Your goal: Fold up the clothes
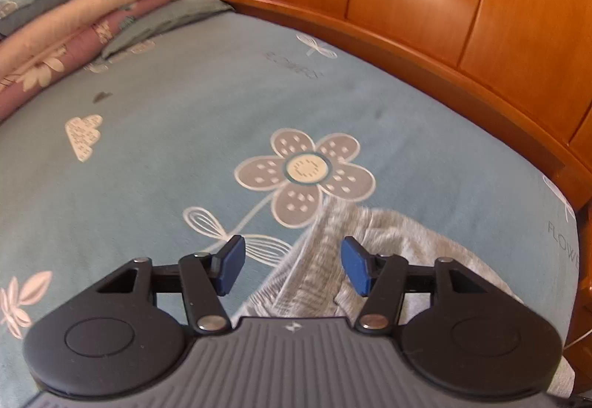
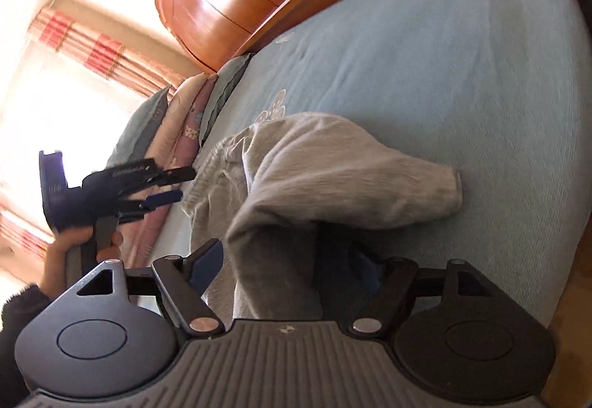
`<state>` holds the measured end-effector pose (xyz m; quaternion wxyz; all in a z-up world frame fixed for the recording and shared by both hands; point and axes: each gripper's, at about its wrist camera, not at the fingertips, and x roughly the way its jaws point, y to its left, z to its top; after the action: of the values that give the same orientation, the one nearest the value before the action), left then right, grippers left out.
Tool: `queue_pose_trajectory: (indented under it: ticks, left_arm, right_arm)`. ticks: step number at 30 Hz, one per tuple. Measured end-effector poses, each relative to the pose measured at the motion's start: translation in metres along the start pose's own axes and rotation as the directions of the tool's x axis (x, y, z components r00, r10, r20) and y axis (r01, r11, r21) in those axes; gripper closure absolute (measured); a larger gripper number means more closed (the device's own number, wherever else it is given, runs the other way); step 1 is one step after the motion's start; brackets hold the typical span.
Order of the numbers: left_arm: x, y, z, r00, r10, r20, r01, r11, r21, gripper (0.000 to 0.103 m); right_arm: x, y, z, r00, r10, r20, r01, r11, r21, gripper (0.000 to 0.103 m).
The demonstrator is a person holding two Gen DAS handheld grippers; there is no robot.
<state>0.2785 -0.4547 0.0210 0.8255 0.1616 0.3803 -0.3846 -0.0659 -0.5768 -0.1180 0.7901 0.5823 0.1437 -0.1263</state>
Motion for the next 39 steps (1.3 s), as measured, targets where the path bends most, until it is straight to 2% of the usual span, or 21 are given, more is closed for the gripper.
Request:
queue_pose_trajectory:
  ticks: [2,5,6,8,10,12,14,15,18,21,24,25,26,28,29,31,34,35,37,38,39]
  left_arm:
    - [-0.02,0.007,-0.001,0.999,0.021,0.042,-0.021,1.0,0.009,0.035]
    - [-0.048,-0.008,-0.029,0.994,-0.095,0.057,0.09,0.992,0.088,0.028]
    - [-0.057,-0.02,-0.047,0.987,-0.154,0.052,0.146,0.981,0.129,0.025]
    - [-0.069,-0.041,-0.079,0.973,-0.23,0.033,0.218,0.953,0.209,0.025]
    - [-0.076,-0.057,-0.111,0.961,-0.277,0.019,0.265,0.934,0.238,0.024]
    - [-0.08,-0.064,-0.139,0.95,-0.312,0.012,0.302,0.929,0.216,0.024]
    - [-0.084,-0.064,-0.161,0.95,-0.312,0.021,0.304,0.936,0.177,0.024]
    - [-0.086,-0.063,-0.17,0.95,-0.31,0.025,0.303,0.94,0.159,0.024]
    - [-0.094,-0.056,-0.189,0.955,-0.294,0.032,0.289,0.951,0.114,0.024]
    - [-0.105,-0.049,-0.205,0.964,-0.265,0.038,0.26,0.96,0.101,0.024]
    - [-0.112,-0.041,-0.217,0.97,-0.241,0.022,0.238,0.967,0.089,0.024]
    - [-0.114,-0.038,-0.221,0.973,-0.231,0.018,0.228,0.97,0.085,0.024]
    - [-0.115,-0.035,-0.223,0.975,-0.22,0.013,0.218,0.973,0.077,0.024]
    - [-0.109,-0.02,-0.221,0.97,-0.243,0.027,0.244,0.969,-0.025,0.024]
    - [-0.106,-0.012,-0.219,0.966,-0.256,0.036,0.258,0.963,-0.08,0.023]
    - [-0.1,0.005,-0.215,0.958,-0.28,0.055,0.286,0.94,-0.187,0.021]
    - [-0.091,0.029,-0.21,0.946,-0.312,0.09,0.324,0.882,-0.343,0.02]
    - [-0.082,0.037,-0.205,0.942,-0.32,0.103,0.334,0.857,-0.392,0.02]
    - [-0.062,0.054,-0.194,0.933,-0.334,0.13,0.354,0.8,-0.485,0.017]
    - [-0.051,0.063,-0.188,0.929,-0.34,0.145,0.363,0.767,-0.529,0.017]
    - [-0.04,0.069,-0.182,0.929,-0.34,0.146,0.361,0.748,-0.557,0.017]
  right_arm:
    - [-0.001,-0.021,0.007,0.997,0.076,-0.001,-0.075,0.989,0.131,0.023]
    - [-0.004,-0.043,0.014,0.985,0.166,0.037,-0.17,0.945,0.28,0.022]
    - [-0.003,-0.048,0.016,0.982,0.181,0.049,-0.187,0.929,0.319,0.022]
    - [0.002,-0.051,0.019,0.983,0.177,0.051,-0.184,0.917,0.354,0.022]
    - [0.007,-0.05,0.022,0.987,0.152,0.041,-0.157,0.92,0.36,0.022]
    - [0.006,-0.039,0.025,0.997,0.062,0.042,-0.071,0.954,0.29,0.029]
    - [0.003,-0.026,0.03,0.997,-0.029,0.068,0.015,0.982,0.191,0.046]
    - [0.001,-0.018,0.033,0.993,-0.072,0.096,0.061,0.991,0.116,0.06]
    - [-0.005,0.001,0.041,0.97,-0.161,0.184,0.179,0.98,-0.084,0.082]
    - [-0.003,0.01,0.049,0.955,-0.214,0.204,0.261,0.935,-0.24,0.084]
    - [0.014,0.005,0.05,0.925,-0.336,0.176,0.377,0.862,-0.339,0.08]
    - [0.013,0.006,0.05,0.921,-0.345,0.183,0.39,0.844,-0.368,0.08]
    - [0.009,0.009,0.049,0.911,-0.363,0.197,0.412,0.83,-0.377,0.076]
    - [0.002,0.018,0.047,0.885,-0.405,0.23,0.465,0.798,-0.383,0.057]
    - [-0.004,0.023,0.043,0.875,-0.412,0.255,0.483,0.787,-0.385,0.047]
    - [-0.014,0.039,0.036,0.873,-0.383,0.301,0.48,0.784,-0.393,0.043]
    - [-0.031,0.055,0.018,0.873,-0.354,0.335,0.471,0.788,-0.397,0.039]
    - [-0.031,0.062,0.012,0.881,-0.33,0.339,0.454,0.793,-0.407,0.039]
    - [-0.026,0.074,-0.003,0.914,-0.262,0.31,0.386,0.798,-0.463,0.038]
    - [-0.022,0.08,-0.013,0.927,-0.244,0.284,0.361,0.785,-0.504,0.038]
    - [-0.017,0.085,-0.024,0.936,-0.236,0.261,0.345,0.761,-0.55,0.038]
